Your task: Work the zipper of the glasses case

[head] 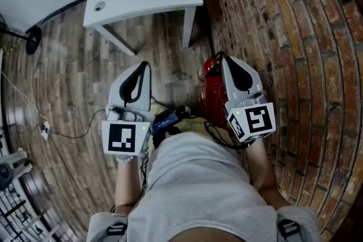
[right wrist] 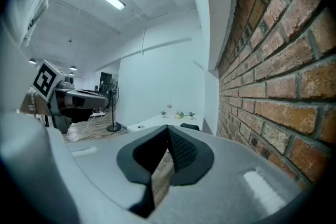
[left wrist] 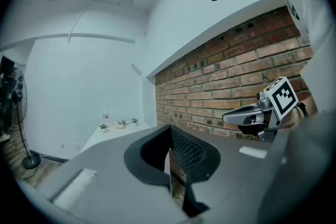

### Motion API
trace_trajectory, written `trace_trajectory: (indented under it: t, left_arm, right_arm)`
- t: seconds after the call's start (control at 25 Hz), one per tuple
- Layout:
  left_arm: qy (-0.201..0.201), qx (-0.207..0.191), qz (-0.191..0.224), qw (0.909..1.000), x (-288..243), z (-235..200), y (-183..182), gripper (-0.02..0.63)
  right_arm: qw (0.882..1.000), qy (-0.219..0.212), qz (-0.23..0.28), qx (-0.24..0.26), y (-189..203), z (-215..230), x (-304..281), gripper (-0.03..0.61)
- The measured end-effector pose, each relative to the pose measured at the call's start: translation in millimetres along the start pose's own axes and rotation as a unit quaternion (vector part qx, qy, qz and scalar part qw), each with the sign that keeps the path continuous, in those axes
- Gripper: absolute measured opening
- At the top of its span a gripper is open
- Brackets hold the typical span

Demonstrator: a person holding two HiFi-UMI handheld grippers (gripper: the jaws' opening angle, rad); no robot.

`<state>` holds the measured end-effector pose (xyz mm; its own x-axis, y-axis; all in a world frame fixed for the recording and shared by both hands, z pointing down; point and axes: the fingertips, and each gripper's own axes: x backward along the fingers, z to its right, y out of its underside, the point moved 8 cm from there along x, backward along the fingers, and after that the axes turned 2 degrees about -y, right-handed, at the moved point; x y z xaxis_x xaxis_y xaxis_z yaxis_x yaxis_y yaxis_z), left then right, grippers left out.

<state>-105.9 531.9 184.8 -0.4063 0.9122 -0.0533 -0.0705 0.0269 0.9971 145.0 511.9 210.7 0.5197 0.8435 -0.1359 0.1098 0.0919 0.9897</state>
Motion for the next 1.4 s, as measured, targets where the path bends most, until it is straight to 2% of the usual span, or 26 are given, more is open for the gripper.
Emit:
trace_trajectory:
  t: [0.48,0.68,0.84,0.92,0.96,1.0,1.08,1.4]
  left_arm:
    - [0.000,0.000,0.001,1.0000,0,1,2,0.011]
    - [-0.002,0.002,-0.001,1.0000,0,0,3,0.011]
    - [-0.007,0.012,-0.004,0.9999,-1,0,5,0.000]
    - [-0.002,0.018,-0.005,0.9998,-2,0,5,0.050]
    - [0.003,0.019,-0.006,0.9998,-3,1,6,0.082]
    - [0.008,0.017,-0.008,0.9998,-4,2,6,0.105]
    - [0.014,0.013,-0.010,0.9998,-5,5,7,0.123]
    - [0.013,0.009,-0.007,0.9999,-11,10,4,0.123]
  right_arm:
    - [1.000,-0.003,-0.004,0.001,3,-1,1,0.003]
    - [1.000,-0.002,0.000,-0.017,3,-1,1,0.003]
    - [1.000,-0.002,-0.001,-0.013,3,-2,1,0.005]
    - [1.000,0.005,0.001,-0.017,3,-2,0,0.005]
    - [1.000,0.007,0.003,-0.019,3,-2,0,0.009]
    - [1.000,0.007,0.005,-0.022,3,-1,0,0.043]
    - [1.000,0.006,0.009,-0.025,3,-1,0,0.098]
    - [1.000,0.006,0.011,-0.026,3,7,0,0.124]
